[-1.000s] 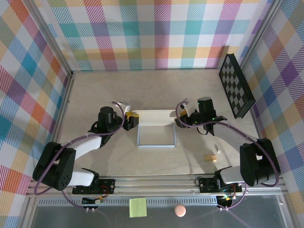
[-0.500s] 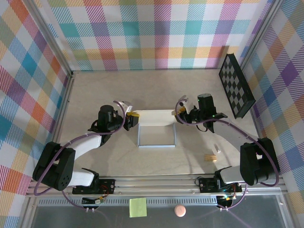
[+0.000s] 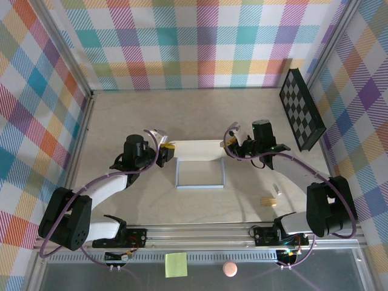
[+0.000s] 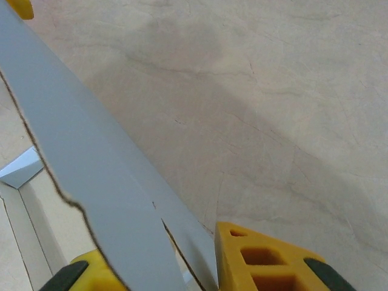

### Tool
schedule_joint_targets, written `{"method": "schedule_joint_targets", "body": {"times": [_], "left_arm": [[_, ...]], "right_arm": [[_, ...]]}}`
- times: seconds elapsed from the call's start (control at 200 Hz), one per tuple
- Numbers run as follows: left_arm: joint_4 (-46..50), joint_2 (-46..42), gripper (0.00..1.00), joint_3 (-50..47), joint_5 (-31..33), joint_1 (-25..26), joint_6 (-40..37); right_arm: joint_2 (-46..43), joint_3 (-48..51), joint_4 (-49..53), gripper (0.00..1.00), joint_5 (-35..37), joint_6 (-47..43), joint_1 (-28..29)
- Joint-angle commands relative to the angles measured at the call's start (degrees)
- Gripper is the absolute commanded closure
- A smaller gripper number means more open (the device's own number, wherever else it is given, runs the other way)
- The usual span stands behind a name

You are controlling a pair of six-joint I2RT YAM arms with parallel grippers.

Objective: Fold the paper box

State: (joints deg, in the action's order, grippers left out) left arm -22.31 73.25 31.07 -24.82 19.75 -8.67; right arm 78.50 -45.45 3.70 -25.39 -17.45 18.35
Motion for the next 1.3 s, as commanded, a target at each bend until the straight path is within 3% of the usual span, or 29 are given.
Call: {"method": "schedule_joint_targets", "body": {"times": [0.0,0.35,0.695,1.295], "left_arm": [[1.1,-0.5,0.73,1.8,-0.5,0.3,-1.3],[1.9,-1.3,0.79,1.6,-0.9,0.3,-1.7],[2.0,-1.2,0.79,1.7,-0.9,0.3,-1.9],[2.5,-1.4,0.79,2.0,-0.8,0.3,-1.9]], "right_arm": [[-1.6,-0.3,1.0,0.76,-0.8,-1.3,-0.4],[-2.5,0.2,0.5,0.83,-0.7,-1.3,-0.4],[-2.6,0.6,0.4,0.77,0.8,-0.6,-0.5],[-2.8,1.4,1.3,0.76,0.4,-0.6,-0.7]]}}
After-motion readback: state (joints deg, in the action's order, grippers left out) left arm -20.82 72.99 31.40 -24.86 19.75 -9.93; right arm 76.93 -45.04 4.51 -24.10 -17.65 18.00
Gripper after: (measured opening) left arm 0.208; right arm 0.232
